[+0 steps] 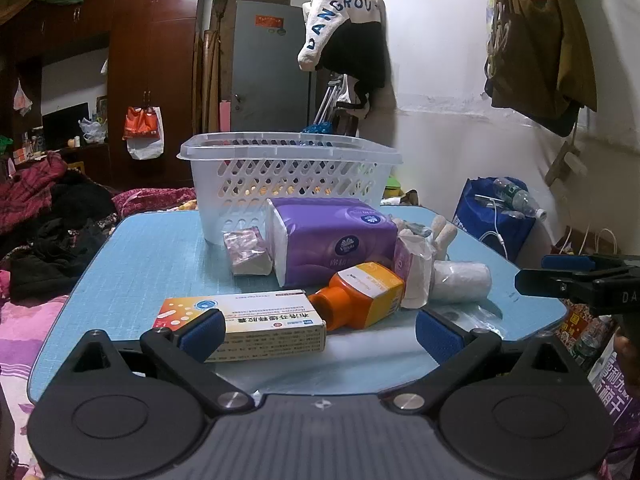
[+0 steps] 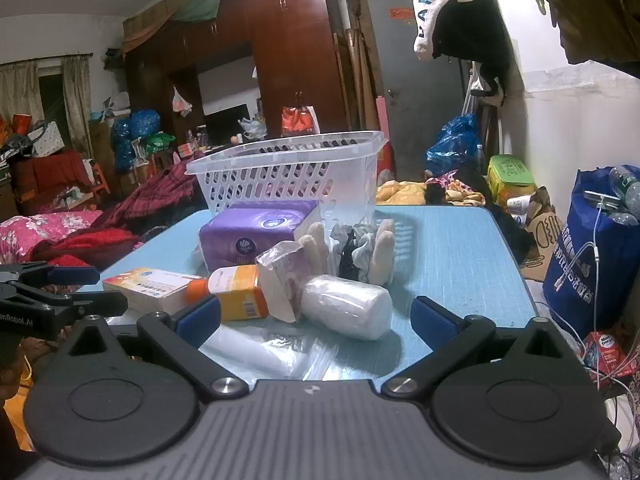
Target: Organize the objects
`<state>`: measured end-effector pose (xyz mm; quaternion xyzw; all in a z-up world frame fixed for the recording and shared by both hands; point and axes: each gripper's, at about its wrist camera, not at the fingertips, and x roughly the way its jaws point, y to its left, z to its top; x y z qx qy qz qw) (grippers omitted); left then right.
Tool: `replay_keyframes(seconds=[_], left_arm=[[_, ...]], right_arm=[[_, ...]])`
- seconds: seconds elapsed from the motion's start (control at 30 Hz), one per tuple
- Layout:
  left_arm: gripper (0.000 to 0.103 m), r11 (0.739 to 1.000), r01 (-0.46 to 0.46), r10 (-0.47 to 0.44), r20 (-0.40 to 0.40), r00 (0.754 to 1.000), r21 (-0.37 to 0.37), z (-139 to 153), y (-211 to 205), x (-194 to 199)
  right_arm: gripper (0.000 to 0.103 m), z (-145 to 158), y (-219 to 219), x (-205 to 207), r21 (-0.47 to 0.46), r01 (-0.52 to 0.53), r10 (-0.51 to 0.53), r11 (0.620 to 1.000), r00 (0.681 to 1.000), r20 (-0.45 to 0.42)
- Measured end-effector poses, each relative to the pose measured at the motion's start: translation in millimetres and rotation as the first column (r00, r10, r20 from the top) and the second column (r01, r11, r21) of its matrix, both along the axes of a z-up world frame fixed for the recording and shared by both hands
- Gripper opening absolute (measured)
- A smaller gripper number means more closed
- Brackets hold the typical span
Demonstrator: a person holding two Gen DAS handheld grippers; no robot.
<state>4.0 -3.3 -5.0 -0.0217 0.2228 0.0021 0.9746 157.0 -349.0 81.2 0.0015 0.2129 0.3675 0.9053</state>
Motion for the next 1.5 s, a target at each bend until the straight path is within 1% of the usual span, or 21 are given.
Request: replay_keyframes(seconds=[0.47, 1.5], left_arm=[[0.102, 1.000, -0.003, 0.003, -0.005, 1.000, 0.002, -0.3, 0.8, 0.1], [0.102, 1.000, -0.009, 0.009, -0.009, 1.000, 0.003, -0.8, 1.2, 1.6]], right_arm=[[0.103, -1.5, 0.1, -1.5, -0.002, -0.002, 0.002, 1.000, 1.000, 0.009], [0.103, -2.8, -0.4, -1.0, -0.005, -0.010, 0.010, 1.000, 1.000, -0.003]])
